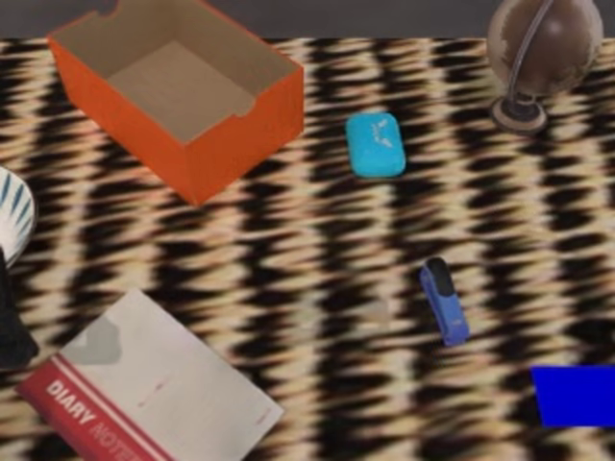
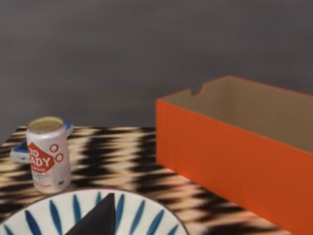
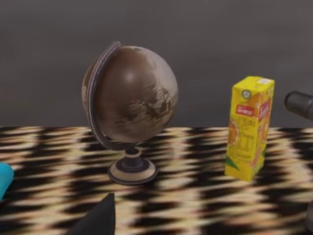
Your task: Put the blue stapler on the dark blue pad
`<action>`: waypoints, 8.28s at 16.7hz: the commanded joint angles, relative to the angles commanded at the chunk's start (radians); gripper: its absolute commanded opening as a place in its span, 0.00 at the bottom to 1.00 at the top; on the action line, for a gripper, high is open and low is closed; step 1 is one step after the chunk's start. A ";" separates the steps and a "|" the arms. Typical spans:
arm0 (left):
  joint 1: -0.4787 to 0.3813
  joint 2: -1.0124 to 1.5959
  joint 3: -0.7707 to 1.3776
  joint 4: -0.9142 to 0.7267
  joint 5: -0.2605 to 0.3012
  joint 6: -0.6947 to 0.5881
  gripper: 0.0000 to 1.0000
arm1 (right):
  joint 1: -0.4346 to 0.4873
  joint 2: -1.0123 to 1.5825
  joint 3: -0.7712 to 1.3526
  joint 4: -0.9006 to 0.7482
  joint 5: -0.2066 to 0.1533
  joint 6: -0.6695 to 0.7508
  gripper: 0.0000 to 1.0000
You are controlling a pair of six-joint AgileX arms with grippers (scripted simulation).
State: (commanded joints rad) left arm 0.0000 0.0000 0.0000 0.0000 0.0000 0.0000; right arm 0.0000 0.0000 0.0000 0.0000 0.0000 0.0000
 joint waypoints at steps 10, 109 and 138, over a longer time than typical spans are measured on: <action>0.000 0.000 0.000 0.000 0.000 0.000 1.00 | 0.115 0.377 0.351 -0.253 -0.001 0.067 1.00; 0.000 0.000 0.000 0.000 0.000 0.000 1.00 | 0.315 1.516 1.074 -1.153 0.009 1.723 0.00; 0.000 0.000 0.000 0.000 0.000 0.000 1.00 | 0.286 1.617 0.742 -0.688 0.008 1.842 0.23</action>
State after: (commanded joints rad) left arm 0.0000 0.0000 0.0000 0.0000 0.0000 0.0000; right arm 0.2862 1.6172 0.7418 -0.6880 0.0085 1.8416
